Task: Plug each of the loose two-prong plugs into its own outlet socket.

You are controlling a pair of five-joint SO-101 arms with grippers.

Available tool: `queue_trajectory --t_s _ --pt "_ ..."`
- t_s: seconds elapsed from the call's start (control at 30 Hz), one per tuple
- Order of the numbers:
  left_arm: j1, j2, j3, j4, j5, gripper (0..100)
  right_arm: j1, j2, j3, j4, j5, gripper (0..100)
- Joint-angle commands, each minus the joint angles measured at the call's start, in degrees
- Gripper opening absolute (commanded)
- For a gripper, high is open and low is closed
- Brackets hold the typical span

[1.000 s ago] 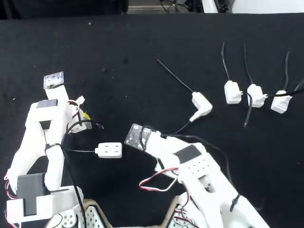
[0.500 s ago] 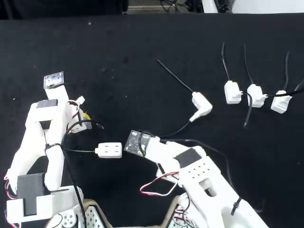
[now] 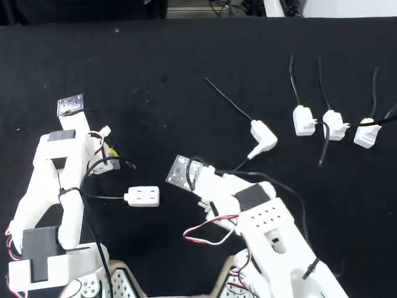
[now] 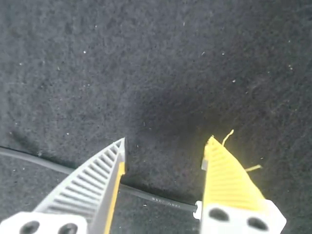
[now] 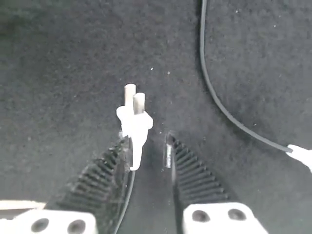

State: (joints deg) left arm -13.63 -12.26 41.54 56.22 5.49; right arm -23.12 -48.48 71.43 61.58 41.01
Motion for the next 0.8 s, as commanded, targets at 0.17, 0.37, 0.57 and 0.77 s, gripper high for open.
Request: queue_trajectory --t_s 0.17,0.37,0.57,0.77 --pt "-0.57 -2.55 -0.13 0.18 0.53 26 -2.64 -1.63 4.44 -4.13 -1.23 10.0" --pt "-0.66 -2.55 -0.13 0.18 0.53 26 -2.81 -1.54 7.25 -8.70 -1.05 10.0" --pt "-0.66 -2.55 -0.13 0.26 0.53 26 -2.73 -1.54 7.25 -8.88 -0.97 10.0" --pt "-0.48 -2.55 -0.31 1.58 0.53 26 -2.73 -1.45 7.34 -9.85 -0.88 10.0"
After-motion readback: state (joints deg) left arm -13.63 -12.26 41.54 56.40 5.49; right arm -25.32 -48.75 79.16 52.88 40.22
